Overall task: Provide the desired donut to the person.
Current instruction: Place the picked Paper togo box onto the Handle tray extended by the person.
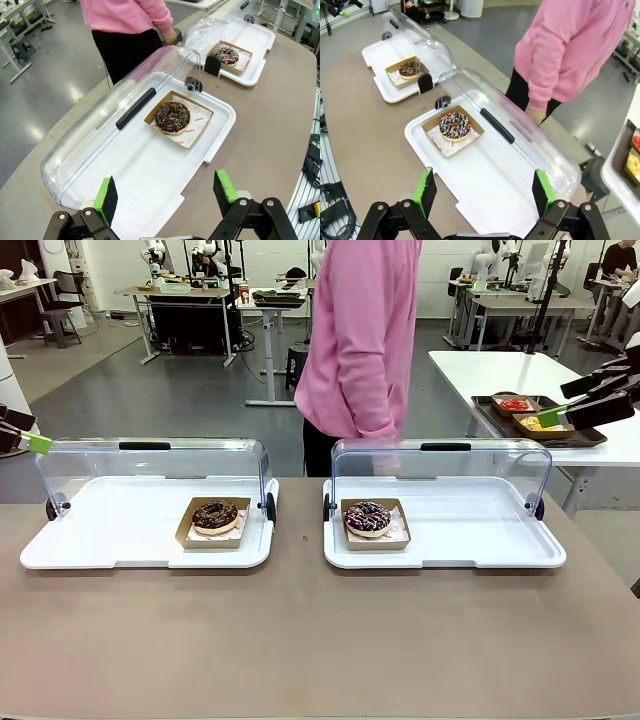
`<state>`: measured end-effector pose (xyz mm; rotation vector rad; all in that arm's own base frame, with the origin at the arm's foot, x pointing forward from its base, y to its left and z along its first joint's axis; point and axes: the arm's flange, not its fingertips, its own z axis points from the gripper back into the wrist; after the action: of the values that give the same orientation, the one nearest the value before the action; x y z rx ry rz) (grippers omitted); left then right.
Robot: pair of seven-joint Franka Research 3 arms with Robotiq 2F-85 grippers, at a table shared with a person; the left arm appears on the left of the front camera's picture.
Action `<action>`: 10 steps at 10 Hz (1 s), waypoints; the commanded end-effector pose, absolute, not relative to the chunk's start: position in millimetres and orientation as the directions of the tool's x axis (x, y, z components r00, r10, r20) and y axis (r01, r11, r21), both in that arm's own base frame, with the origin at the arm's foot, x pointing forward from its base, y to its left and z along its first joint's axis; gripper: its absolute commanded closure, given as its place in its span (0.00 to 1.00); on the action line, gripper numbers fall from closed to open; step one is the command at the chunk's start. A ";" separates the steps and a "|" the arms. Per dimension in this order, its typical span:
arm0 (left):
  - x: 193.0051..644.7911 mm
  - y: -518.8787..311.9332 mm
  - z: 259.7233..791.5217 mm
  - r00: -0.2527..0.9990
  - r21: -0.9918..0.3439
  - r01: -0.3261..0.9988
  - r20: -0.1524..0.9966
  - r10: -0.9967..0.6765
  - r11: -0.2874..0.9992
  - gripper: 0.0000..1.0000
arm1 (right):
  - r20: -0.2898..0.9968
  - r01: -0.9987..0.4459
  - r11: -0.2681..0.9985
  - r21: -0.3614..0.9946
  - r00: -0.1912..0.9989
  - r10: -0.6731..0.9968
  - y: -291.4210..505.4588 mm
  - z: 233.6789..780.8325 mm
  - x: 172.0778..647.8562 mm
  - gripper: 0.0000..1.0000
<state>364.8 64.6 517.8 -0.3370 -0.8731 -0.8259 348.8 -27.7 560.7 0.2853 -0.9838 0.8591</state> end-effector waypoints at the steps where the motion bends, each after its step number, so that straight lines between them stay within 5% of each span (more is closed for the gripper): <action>1: 365.2 64.8 516.1 0.362 0.055 0.757 0.795 -0.487 0.651 0.00 | 0.821 -0.750 0.644 -0.149 0.269 0.503 -28.3 559.4 348.6 0.00; 10: 365.2 64.8 516.1 0.362 0.055 0.757 0.795 -0.487 0.651 0.00 | 0.821 -0.750 0.644 -0.149 0.269 0.503 -28.3 559.4 348.6 0.00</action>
<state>364.8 64.6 517.8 -0.3371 -0.8731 -0.8259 349.0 -28.0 560.3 0.2944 -0.9866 0.8595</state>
